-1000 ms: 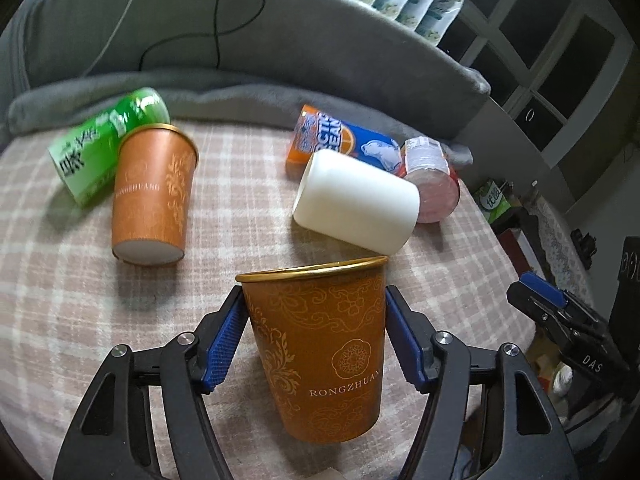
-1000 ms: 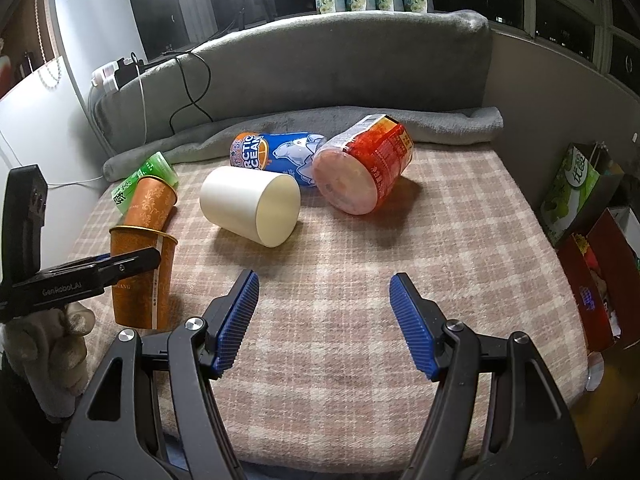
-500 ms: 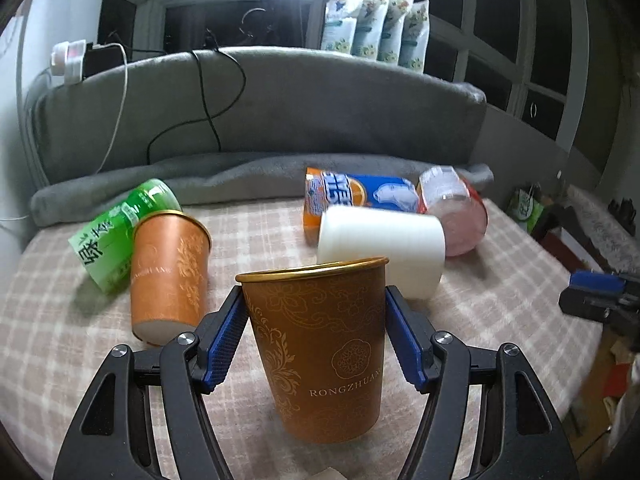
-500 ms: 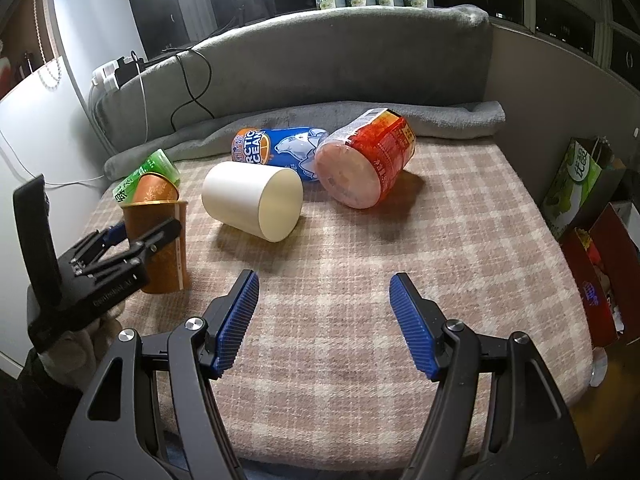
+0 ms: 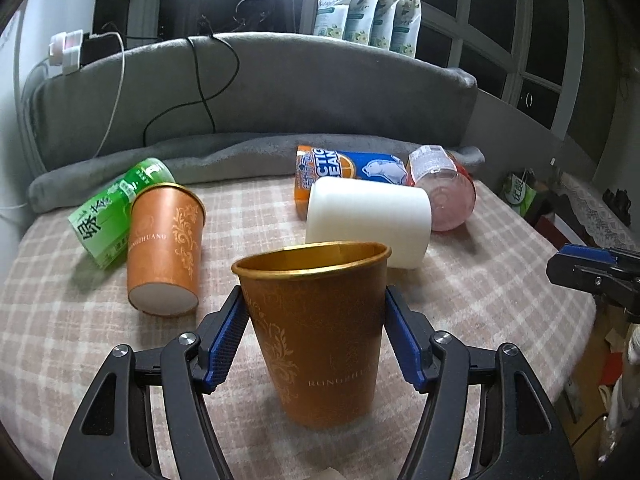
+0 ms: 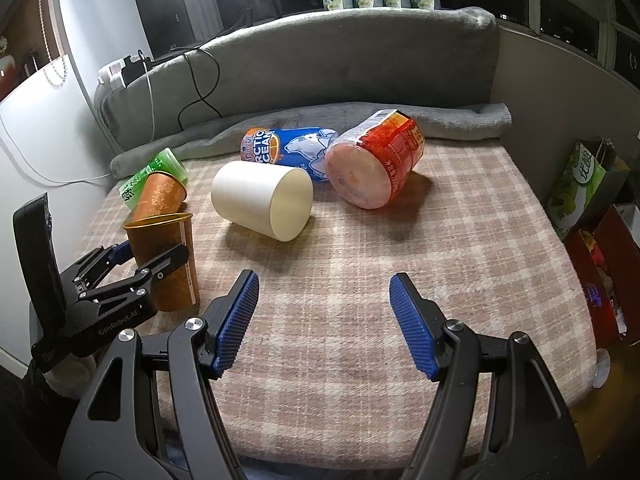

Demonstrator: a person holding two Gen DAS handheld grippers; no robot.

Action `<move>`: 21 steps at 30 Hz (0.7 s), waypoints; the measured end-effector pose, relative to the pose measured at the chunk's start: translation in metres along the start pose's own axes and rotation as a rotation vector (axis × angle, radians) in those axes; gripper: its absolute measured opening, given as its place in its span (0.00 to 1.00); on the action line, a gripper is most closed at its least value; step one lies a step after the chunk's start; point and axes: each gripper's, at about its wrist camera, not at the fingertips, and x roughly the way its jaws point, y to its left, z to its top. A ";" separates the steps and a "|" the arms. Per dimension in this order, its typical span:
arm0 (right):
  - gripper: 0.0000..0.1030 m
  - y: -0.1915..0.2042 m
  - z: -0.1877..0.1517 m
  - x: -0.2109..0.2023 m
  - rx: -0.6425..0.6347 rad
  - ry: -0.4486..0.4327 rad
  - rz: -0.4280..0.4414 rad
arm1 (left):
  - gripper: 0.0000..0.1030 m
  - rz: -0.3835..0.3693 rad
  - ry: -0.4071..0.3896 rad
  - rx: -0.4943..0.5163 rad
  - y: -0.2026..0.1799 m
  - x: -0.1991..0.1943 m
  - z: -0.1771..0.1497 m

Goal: Flip cup upright
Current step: 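Lift the orange cup with the left tool and carry it upright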

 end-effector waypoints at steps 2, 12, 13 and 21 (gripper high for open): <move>0.69 0.001 0.000 -0.001 -0.002 -0.001 0.001 | 0.63 -0.002 0.007 -0.003 0.000 0.000 -0.002; 0.69 0.007 0.001 -0.005 -0.014 -0.008 0.007 | 0.62 -0.011 0.006 -0.021 0.005 -0.010 -0.009; 0.69 0.008 0.001 -0.005 -0.017 -0.009 0.007 | 0.62 -0.011 0.005 -0.015 0.004 -0.011 -0.009; 0.69 0.013 0.000 -0.006 -0.027 -0.010 0.015 | 0.62 -0.003 -0.005 0.030 -0.004 -0.022 -0.021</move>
